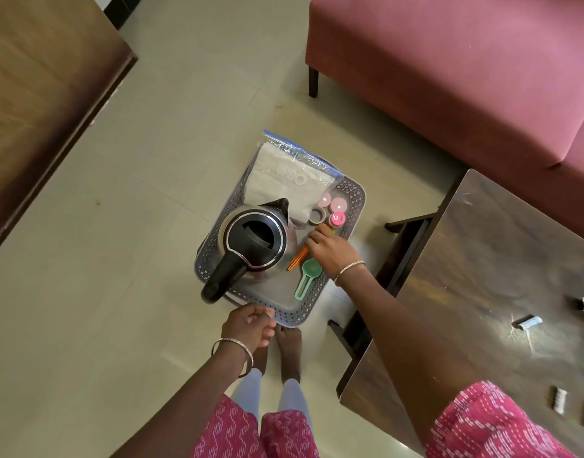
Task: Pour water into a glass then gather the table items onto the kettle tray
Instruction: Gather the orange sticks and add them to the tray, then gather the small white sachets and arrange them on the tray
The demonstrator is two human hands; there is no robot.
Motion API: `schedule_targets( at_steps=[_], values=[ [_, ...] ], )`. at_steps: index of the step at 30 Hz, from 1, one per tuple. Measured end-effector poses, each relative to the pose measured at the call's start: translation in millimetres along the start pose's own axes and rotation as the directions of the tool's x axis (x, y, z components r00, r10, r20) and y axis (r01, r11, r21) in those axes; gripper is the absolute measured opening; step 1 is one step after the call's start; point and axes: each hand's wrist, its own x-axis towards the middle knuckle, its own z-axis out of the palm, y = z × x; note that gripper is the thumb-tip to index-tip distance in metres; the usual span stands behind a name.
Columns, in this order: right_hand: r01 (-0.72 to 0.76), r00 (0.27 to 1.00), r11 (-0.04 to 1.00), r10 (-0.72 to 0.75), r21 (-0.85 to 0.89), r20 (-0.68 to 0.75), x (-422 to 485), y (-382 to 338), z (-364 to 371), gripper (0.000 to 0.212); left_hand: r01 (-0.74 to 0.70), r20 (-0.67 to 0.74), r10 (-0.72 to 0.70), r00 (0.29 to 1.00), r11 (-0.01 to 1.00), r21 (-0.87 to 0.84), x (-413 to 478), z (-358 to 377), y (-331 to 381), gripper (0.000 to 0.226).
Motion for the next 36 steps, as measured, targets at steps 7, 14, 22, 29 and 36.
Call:
schedule_targets(
  at_steps=[7, 14, 22, 29, 36],
  values=[
    [-0.186, 0.949, 0.957, 0.235, 0.224, -0.212, -52, -9, -9, 0.018, -0.05, 0.014, 0.05, 0.999, 0.999, 0.014, -25, 2, 11, 0.008],
    [-0.486, 0.809, 0.788, 0.569, 0.379, -0.147, -129, -56, -34, 0.032, -0.1, 0.083, 0.092, 0.992, 0.99, 0.099, -61, 13, 27, 0.008],
    [-0.682, 0.569, 0.424, 0.82, 0.596, 0.069, -213, -102, -51, 0.014, -0.17, 0.168, 0.141, 0.976, 0.97, 0.176, -102, 52, 39, 0.016],
    [-0.716, 0.504, 0.328, 0.854, 0.616, 0.13, -281, -98, -47, 0.01, -0.237, 0.201, 0.185, 0.962, 0.932, 0.276, -121, 103, 20, 0.022],
    [-0.733, 0.465, 0.277, 0.871, 0.622, 0.161, -385, -74, -18, 0.013, -0.24, 0.169, 0.186, 0.968, 0.884, 0.4, -140, 185, -38, 0.016]
  ],
)
